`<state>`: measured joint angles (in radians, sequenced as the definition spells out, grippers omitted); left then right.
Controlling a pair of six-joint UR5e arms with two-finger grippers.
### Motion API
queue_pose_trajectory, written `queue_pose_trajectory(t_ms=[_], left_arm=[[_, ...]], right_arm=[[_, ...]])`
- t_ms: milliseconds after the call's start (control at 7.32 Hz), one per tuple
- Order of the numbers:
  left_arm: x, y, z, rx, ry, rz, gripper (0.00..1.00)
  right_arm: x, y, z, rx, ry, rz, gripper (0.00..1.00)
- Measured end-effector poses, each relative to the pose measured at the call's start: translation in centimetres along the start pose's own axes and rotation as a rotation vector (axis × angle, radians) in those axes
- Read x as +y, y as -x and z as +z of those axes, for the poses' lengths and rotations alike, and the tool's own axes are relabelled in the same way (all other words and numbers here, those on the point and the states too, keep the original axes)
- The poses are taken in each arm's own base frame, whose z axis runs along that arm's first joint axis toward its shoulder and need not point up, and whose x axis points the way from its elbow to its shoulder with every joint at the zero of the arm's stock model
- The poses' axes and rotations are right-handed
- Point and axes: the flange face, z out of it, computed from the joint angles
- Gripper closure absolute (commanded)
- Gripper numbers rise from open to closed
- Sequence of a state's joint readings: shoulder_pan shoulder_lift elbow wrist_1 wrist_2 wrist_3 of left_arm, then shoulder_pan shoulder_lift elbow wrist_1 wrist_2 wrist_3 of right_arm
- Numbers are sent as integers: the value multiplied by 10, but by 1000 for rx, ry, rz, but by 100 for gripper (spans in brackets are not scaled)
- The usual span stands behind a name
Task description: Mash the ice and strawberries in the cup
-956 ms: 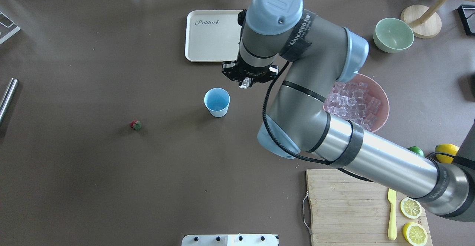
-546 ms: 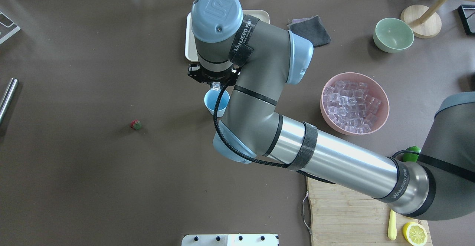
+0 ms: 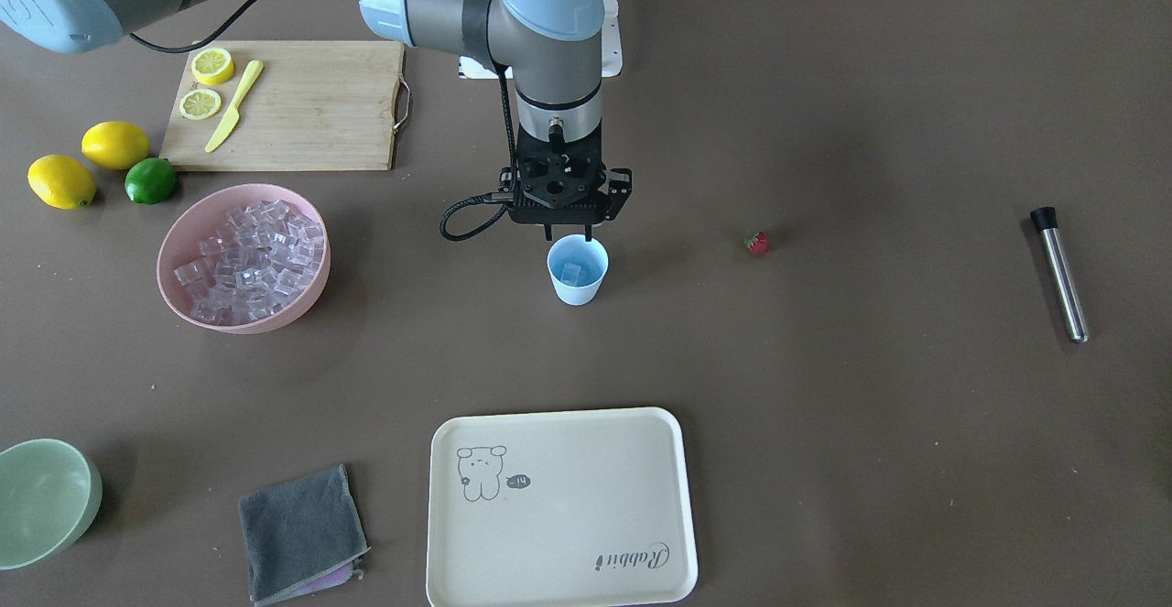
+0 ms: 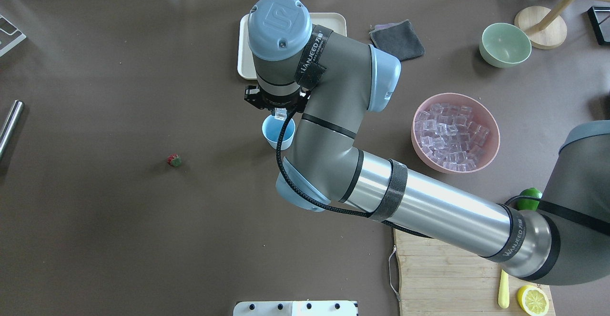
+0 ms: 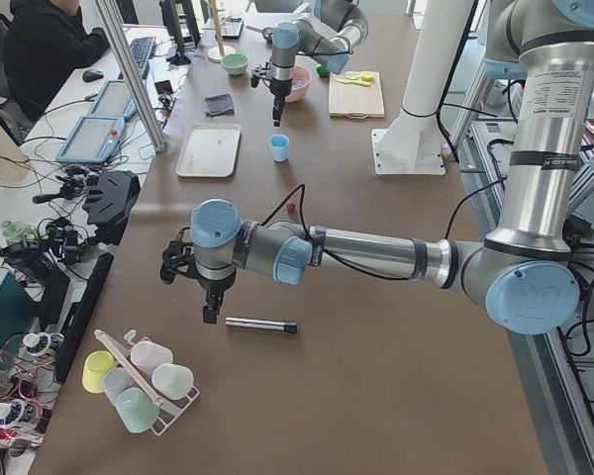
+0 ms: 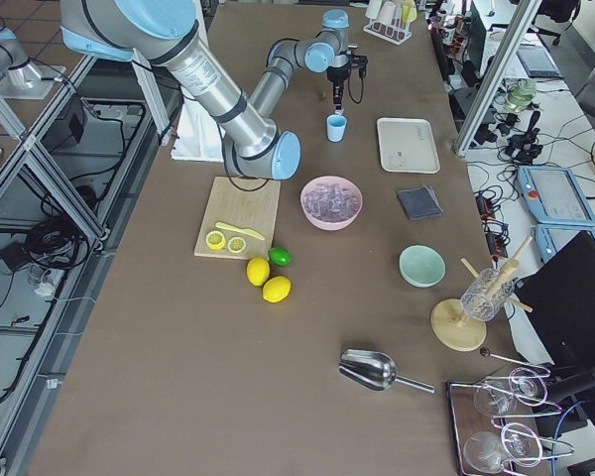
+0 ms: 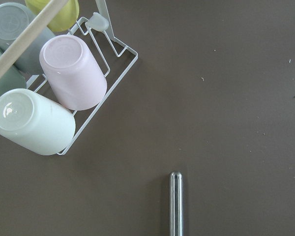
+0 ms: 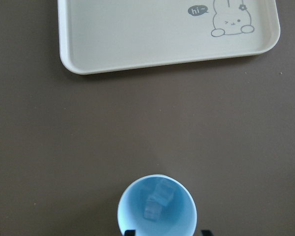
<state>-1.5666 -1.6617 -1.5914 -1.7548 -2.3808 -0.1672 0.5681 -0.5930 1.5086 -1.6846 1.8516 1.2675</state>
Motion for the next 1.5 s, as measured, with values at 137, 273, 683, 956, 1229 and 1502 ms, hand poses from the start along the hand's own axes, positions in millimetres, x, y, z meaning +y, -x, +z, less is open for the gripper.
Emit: queue_pose_trajectory(t_ms=[137, 273, 683, 956, 1229, 1502], left_arm=[[-1, -1, 1, 0, 1, 1, 2], [-1, -2, 1, 1, 1, 3, 2], [-7, -7, -2, 2, -6, 2, 2], [-9, -11, -2, 4, -7, 2, 2], [-10, -14, -4, 5, -10, 3, 2], [-11, -17, -5, 7, -13, 6, 2]], right_arm=[[2, -4, -2, -6, -2, -1, 0], [6, -16, -6, -15, -4, -6, 0], [21, -163, -4, 17, -17, -104, 0], [5, -276, 1, 106, -16, -177, 0], [-12, -357, 18, 128, -17, -207, 1], [-27, -375, 41, 110, -27, -206, 2]])
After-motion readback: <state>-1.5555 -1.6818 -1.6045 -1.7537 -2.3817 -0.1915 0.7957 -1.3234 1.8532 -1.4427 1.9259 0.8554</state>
